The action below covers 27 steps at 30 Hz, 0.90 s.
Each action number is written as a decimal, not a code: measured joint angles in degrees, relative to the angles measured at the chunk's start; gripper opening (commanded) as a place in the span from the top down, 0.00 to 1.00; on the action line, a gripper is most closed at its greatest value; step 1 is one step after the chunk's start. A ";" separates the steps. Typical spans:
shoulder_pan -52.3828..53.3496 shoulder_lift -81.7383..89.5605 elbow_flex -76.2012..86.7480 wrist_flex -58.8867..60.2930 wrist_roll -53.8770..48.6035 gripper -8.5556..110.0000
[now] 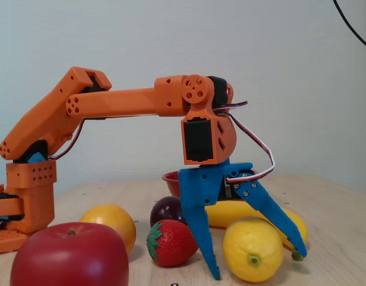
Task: Put the lemon in the red bowl.
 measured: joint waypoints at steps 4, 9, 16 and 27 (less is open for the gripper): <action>0.00 0.00 0.00 0.00 0.00 0.63; 0.00 0.00 -0.09 0.00 0.00 0.66; 0.00 0.00 -0.09 0.00 0.00 0.70; -0.09 0.09 -0.88 -0.53 0.09 0.93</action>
